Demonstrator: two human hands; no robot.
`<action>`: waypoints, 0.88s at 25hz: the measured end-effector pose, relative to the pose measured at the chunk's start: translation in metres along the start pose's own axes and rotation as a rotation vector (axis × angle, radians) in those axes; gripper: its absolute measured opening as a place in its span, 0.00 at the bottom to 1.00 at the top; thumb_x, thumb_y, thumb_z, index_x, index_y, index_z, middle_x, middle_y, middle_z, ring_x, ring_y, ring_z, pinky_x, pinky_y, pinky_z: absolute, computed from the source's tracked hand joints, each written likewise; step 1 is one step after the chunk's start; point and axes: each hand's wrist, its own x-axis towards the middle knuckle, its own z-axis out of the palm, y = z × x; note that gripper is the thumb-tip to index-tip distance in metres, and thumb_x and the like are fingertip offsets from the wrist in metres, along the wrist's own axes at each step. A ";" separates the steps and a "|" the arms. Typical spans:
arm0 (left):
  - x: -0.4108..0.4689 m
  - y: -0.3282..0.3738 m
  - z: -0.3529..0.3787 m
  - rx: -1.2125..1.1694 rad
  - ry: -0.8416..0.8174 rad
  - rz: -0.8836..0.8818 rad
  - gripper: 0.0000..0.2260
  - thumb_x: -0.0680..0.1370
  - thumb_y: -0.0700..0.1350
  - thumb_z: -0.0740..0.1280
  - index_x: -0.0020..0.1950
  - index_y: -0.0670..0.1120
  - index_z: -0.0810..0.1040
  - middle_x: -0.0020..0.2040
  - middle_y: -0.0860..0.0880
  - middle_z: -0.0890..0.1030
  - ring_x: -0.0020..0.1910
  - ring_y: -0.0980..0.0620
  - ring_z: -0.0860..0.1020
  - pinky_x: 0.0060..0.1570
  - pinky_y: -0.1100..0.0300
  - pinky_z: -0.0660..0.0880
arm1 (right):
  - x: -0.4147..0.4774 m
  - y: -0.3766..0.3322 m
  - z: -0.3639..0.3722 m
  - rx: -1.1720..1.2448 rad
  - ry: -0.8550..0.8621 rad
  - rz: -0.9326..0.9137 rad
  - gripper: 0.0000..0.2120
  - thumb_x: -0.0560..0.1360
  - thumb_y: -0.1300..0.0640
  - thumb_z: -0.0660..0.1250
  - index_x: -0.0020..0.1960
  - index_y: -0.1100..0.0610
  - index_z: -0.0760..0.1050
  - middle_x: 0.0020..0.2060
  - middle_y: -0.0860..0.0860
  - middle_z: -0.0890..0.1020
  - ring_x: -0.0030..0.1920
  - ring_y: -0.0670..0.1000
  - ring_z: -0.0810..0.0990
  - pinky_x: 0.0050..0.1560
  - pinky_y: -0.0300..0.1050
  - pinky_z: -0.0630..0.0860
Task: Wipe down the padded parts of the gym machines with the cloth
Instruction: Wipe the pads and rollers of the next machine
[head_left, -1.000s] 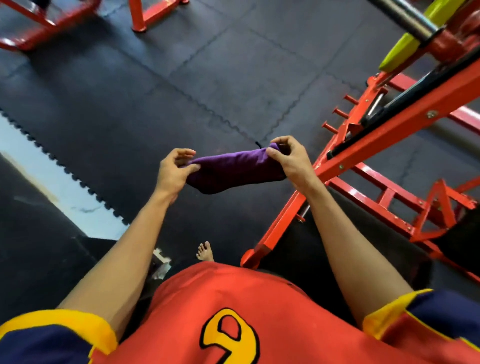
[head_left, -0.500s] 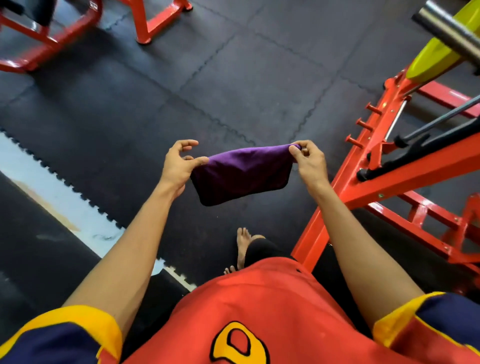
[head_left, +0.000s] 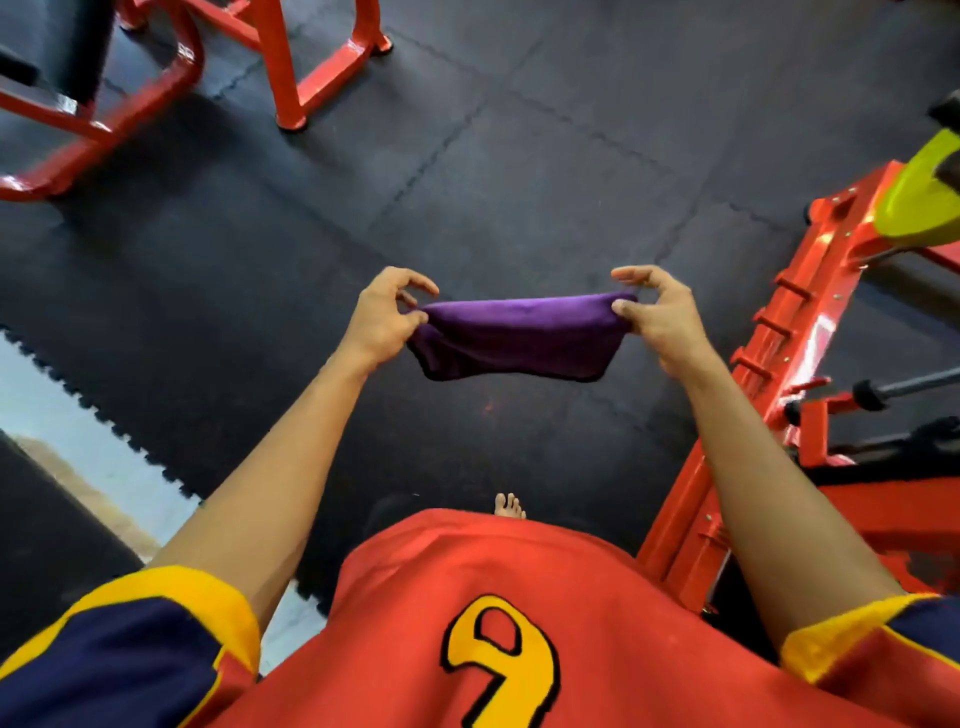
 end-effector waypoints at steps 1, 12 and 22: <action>0.026 0.001 -0.005 -0.014 0.005 -0.003 0.20 0.70 0.29 0.71 0.50 0.55 0.79 0.56 0.52 0.80 0.44 0.53 0.76 0.51 0.63 0.74 | 0.022 -0.008 -0.001 -0.044 0.017 -0.022 0.21 0.73 0.69 0.71 0.53 0.43 0.81 0.52 0.48 0.82 0.43 0.48 0.78 0.48 0.51 0.80; 0.322 -0.002 -0.079 0.262 -0.328 0.300 0.19 0.69 0.31 0.75 0.58 0.44 0.84 0.55 0.45 0.81 0.53 0.53 0.75 0.58 0.65 0.69 | 0.219 -0.116 0.050 -0.136 0.063 -0.043 0.25 0.70 0.69 0.77 0.63 0.52 0.79 0.55 0.53 0.81 0.51 0.41 0.80 0.61 0.37 0.74; 0.573 0.030 -0.072 0.207 -0.411 0.244 0.10 0.75 0.34 0.70 0.53 0.43 0.84 0.48 0.46 0.84 0.45 0.53 0.77 0.39 0.77 0.67 | 0.411 -0.169 0.048 -0.541 0.223 0.010 0.10 0.73 0.57 0.77 0.54 0.51 0.85 0.51 0.49 0.78 0.58 0.52 0.76 0.63 0.39 0.68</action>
